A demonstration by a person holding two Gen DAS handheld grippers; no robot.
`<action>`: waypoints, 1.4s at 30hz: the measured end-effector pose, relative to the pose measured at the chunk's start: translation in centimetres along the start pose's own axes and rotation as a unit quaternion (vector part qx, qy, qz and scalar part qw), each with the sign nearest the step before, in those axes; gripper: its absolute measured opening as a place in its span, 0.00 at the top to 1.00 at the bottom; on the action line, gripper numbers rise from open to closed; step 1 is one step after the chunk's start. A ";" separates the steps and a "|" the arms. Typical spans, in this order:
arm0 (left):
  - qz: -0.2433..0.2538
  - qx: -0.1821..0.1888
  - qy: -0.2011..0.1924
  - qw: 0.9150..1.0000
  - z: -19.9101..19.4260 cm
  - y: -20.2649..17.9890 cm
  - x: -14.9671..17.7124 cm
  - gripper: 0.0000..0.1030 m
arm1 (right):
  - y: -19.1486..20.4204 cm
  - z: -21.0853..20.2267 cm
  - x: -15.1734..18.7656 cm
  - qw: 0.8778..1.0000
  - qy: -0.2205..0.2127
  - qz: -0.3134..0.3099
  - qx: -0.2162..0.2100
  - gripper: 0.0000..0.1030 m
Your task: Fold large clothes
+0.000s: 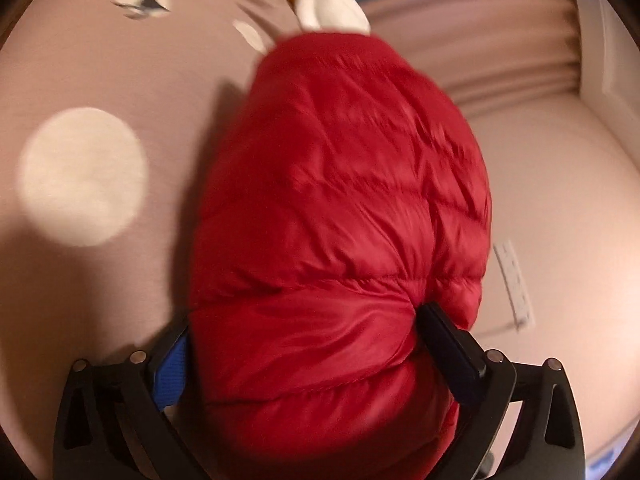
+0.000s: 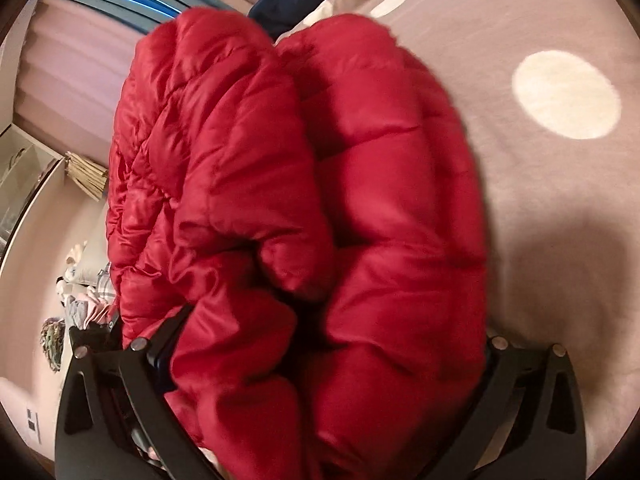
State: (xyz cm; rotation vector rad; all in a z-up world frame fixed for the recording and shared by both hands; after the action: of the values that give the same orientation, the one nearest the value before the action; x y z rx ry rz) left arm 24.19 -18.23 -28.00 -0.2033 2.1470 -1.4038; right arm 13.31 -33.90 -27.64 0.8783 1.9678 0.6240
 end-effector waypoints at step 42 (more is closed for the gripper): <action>0.210 -0.006 -0.223 0.952 -16.0 -10.5 -7.0 0.30 | 21.4 -6.1 1.9 0.959 -0.098 -0.153 -0.220 0.59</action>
State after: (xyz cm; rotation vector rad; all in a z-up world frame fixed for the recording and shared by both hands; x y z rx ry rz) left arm 19.72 -7.19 -11.41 -0.0535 1.6973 -0.9880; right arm 14.65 -19.64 -10.56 0.3387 1.6474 0.7223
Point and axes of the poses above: each gripper's, at about its wrist camera, not at the fingertips, and z roughly the way its jaws point, y to its left, x to its underside, the point moved 8 cm from there along z, roughly the way its jaws point, and after that the axes turned 15 degrees about -y, right-handed, at the moved point
